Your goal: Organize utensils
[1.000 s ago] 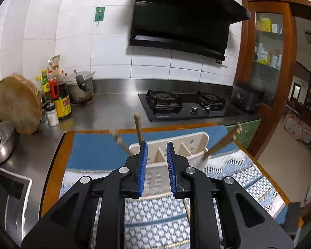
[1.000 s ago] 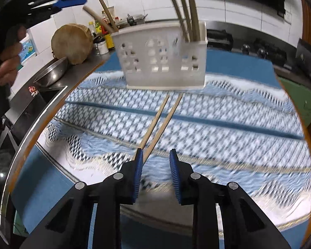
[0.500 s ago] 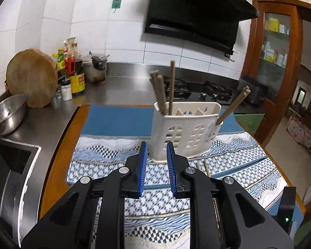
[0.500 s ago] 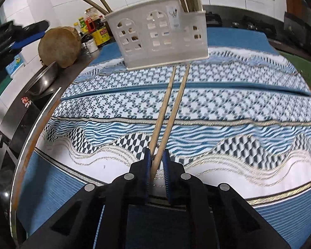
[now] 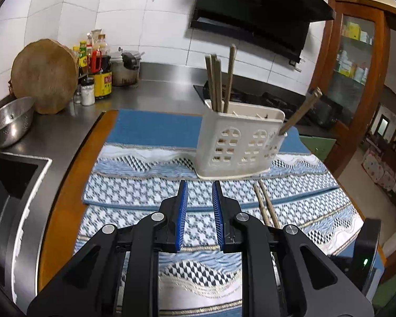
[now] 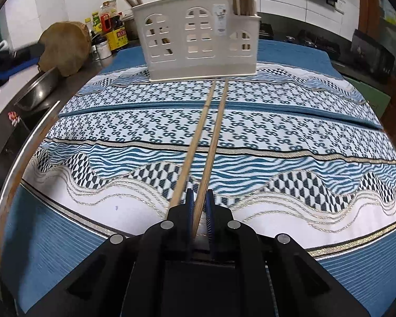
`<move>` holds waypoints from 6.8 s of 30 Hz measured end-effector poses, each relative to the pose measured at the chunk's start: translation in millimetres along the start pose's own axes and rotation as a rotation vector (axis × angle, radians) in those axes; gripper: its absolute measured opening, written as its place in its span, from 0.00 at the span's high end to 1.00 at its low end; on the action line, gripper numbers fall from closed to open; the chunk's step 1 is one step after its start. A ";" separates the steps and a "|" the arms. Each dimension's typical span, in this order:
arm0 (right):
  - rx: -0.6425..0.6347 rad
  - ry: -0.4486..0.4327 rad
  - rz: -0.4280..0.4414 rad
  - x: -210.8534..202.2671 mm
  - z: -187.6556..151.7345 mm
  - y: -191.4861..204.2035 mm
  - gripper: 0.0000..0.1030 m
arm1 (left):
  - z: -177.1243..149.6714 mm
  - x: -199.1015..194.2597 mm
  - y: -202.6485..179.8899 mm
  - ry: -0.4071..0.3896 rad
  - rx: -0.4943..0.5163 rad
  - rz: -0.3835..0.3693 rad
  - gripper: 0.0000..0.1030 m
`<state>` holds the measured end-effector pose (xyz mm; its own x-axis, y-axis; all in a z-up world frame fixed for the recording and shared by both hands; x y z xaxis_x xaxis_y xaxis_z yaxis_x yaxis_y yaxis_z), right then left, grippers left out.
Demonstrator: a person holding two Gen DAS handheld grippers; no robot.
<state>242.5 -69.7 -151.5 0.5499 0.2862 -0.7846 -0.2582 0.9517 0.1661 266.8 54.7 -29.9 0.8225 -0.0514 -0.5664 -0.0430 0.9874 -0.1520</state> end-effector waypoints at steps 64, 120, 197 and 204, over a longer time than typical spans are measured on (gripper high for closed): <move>-0.138 -0.266 0.051 -149.4 153.8 -68.5 0.94 | -15.5 9.2 -102.6 0.090 0.101 -0.113 0.94; -0.309 -0.317 -0.026 -107.5 289.1 -47.1 0.42 | 173.1 5.4 -93.4 -0.156 0.175 -0.003 0.94; -0.139 -0.354 0.071 -180.9 19.5 -5.2 0.07 | -28.0 -123.9 -58.3 -0.143 0.071 0.076 0.05; -0.138 -0.365 0.062 -187.4 0.4 3.7 0.07 | -41.7 -137.5 -52.0 -0.150 0.073 0.093 0.05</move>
<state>138.8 -119.8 -3.7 0.7694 0.3874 -0.5079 -0.3908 0.9144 0.1054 132.3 4.2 22.1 0.8922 0.0585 -0.4478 -0.0866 0.9953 -0.0425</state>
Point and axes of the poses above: each gripper's, at about its wrist camera, not at the fingertips, and x roughly the way its jaws point, y to its left, z to its top, the point moved 8 cm from there along x, roughly the way its jaws point, and after that the axes turned 5 degrees about z, right-handed, at the moved point
